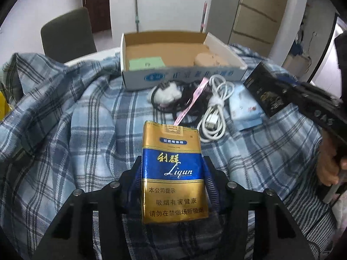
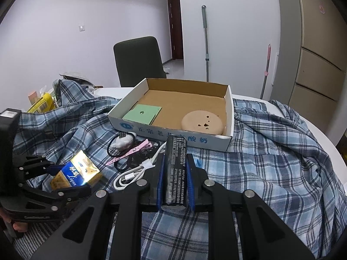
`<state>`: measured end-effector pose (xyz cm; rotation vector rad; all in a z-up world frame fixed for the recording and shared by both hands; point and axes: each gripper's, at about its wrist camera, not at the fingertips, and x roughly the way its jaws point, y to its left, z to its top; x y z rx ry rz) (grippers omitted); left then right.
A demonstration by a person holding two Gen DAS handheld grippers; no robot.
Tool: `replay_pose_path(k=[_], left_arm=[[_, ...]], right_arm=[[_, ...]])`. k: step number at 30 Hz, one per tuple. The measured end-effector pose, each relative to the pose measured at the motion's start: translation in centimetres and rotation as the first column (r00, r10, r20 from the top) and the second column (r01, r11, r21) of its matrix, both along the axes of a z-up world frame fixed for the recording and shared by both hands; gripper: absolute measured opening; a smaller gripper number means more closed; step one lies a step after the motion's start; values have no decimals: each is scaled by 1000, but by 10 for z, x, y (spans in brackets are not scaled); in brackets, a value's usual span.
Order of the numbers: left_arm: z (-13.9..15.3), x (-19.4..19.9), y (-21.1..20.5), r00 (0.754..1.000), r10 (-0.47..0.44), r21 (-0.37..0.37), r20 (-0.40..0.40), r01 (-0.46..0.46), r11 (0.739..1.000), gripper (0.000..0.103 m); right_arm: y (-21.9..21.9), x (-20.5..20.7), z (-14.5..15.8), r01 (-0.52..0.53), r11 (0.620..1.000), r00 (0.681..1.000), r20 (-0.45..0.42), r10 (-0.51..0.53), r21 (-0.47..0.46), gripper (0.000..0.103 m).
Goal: Organize soft objects
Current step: 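Lift the black box and Liqun pack and carry both over the cardboard box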
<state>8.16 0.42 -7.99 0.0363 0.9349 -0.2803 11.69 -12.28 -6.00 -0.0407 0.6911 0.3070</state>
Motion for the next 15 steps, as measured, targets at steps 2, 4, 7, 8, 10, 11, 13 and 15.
replay_pose_path(k=[2, 4, 7, 8, 10, 11, 13, 15], left_arm=[[7, -8, 2, 999, -6, -16, 51, 7, 1000, 54], [15, -18, 4, 994, -3, -31, 110, 7, 1000, 54], [29, -29, 7, 980, 8, -52, 199, 2, 999, 54], [33, -33, 9, 974, 8, -57, 226, 5, 998, 54], [42, -40, 8, 959, 9, -56, 285, 7, 998, 54], [47, -44, 6, 951, 16, -43, 308, -3, 999, 54], [63, -57, 2, 938, 26, -58, 346, -6, 998, 54], [79, -67, 1, 927, 32, -80, 374, -2, 997, 54]], right_arm=[[-1, -2, 1, -12, 1000, 1000, 22, 11, 21, 17], [0, -4, 4, -10, 1000, 998, 58, 8, 22, 17], [1, -10, 13, 4, 1000, 993, 121, -8, 30, 17], [-1, -13, 16, 5, 999, 991, 134, -10, 41, 17], [-2, -17, 24, 15, 998, 987, 162, -24, 56, 17], [-3, -19, 29, 17, 998, 984, 175, -28, 60, 17], [-3, -23, 40, 20, 998, 980, 199, -33, 63, 17], [0, -27, 57, 18, 999, 971, 239, -29, 50, 17]])
